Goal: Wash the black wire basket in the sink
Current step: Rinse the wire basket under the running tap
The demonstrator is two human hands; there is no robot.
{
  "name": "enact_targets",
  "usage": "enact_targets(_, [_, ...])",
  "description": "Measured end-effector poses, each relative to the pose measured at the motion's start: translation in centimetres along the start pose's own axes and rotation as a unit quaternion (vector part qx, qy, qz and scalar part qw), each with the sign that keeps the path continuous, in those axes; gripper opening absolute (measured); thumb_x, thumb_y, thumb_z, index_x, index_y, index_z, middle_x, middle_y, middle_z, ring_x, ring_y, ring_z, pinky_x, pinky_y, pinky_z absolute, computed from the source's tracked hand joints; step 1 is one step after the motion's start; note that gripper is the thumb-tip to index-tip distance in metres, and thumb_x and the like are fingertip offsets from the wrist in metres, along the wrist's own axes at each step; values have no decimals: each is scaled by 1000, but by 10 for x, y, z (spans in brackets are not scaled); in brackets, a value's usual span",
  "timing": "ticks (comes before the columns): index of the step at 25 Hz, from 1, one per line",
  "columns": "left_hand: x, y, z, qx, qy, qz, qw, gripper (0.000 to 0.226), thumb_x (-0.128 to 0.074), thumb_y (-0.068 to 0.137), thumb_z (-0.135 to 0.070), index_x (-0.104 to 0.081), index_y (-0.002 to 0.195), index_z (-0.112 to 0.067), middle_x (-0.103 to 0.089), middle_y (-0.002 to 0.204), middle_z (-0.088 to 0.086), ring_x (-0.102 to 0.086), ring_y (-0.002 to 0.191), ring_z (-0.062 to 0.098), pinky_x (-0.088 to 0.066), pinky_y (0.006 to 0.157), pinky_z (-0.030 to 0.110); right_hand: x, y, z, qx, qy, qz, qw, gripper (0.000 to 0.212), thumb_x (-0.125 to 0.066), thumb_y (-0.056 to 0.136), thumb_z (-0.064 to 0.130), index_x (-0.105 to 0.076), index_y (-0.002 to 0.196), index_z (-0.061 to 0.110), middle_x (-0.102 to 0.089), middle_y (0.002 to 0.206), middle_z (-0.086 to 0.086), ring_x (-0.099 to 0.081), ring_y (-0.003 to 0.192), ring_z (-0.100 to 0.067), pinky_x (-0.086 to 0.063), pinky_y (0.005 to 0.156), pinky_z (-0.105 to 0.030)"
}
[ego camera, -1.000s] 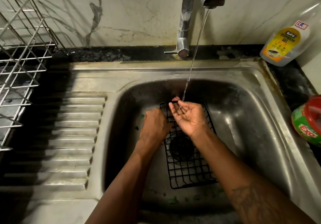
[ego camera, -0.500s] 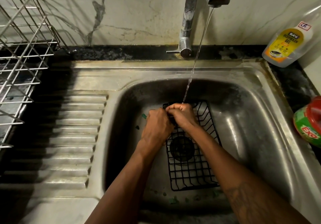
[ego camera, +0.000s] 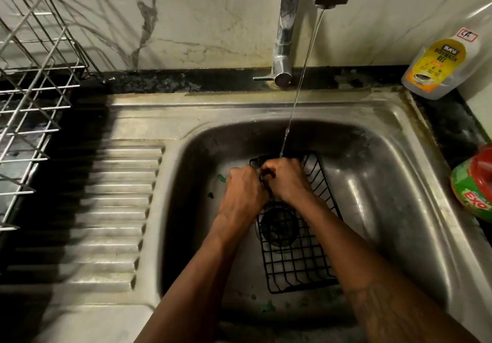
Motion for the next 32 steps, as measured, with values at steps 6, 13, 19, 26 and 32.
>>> enact_targets(6, [4, 1, 8, 36, 20, -9, 999, 25, -64, 91, -11, -51, 70, -14, -59, 79, 6, -51, 59, 10, -39, 46, 18, 4, 6, -29, -104, 75, -10, 992, 13, -73, 86, 13, -77, 86, 25, -75, 89, 6, -67, 79, -5, -46, 62, -14])
enact_targets(13, [27, -10, 5, 35, 38, -59, 997, 27, -60, 89, -4, -50, 67, -14, -60, 76, 8, -62, 65, 20, -61, 60, 38, 10, 5, -4, -60, -140, -76, 985, 10, -63, 85, 15, -71, 90, 12, -58, 72, -2, -55, 60, -17, -47, 57, -23])
enact_targets(19, [31, -12, 4, 43, 23, -60, 997, 36, -57, 89, 1, -41, 62, -17, -50, 71, 3, -56, 62, 17, -53, 53, 32, 3, 9, -11, -14, -116, -114, 987, 27, -47, 93, 13, -65, 112, 5, -63, 114, -16, -61, 101, -34, -49, 83, -39])
enact_targets(26, [23, -9, 11, 32, 25, -51, 998, 31, -58, 91, -2, -44, 67, -15, -56, 74, 6, -57, 63, 18, -57, 58, 34, -14, 6, -9, 59, -81, 58, 993, 23, -71, 80, 14, -55, 75, 29, -56, 77, 9, -59, 72, -9, -45, 62, -22])
enact_targets(32, [18, -9, 5, 2, 17, -40, 999, 32, -61, 92, -4, -48, 67, -18, -49, 66, -3, -44, 52, 6, -36, 48, 15, -6, 9, -1, -48, 345, -4, 937, 10, -74, 86, 16, -80, 78, 18, -76, 75, 0, -72, 77, -11, -58, 76, -27])
Point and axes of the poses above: each hand's wrist, its own y-axis towards the middle knuckle, its own x-axis out of the back of the hand, z = x × y, the point moved 5 cm from there along y, towards the middle knuckle
